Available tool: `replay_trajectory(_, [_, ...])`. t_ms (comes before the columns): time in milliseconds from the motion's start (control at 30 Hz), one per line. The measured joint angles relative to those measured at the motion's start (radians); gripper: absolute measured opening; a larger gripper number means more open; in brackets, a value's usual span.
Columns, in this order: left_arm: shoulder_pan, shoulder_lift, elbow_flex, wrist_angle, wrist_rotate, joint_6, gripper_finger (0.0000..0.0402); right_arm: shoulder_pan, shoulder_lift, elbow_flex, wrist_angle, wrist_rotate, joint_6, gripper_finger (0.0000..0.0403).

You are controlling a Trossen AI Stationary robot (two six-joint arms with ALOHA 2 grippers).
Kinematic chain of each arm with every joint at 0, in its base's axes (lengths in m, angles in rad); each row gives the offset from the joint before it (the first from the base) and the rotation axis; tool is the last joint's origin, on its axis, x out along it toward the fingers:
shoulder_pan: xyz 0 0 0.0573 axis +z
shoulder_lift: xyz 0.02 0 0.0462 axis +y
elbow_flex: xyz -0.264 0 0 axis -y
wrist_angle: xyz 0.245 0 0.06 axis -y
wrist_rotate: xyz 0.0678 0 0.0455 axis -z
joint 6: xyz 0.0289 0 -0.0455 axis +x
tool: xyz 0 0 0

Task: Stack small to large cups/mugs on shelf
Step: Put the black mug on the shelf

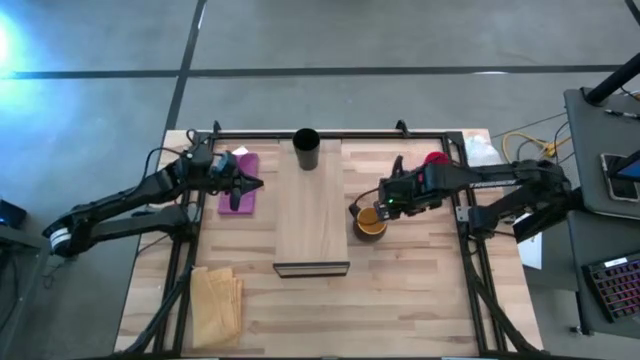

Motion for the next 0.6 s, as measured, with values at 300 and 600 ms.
replay_trajectory(300, [0.0,-0.022,0.002,0.019,0.0,-0.001,0.001,0.001,0.116,-0.003,0.117,0.012,-0.037,0.0185])
replay_trajectory(600, [0.0,-0.034,0.002,0.017,0.0,-0.002,0.001,0.001,0.173,-0.025,0.124,0.01,-0.064,0.0173])
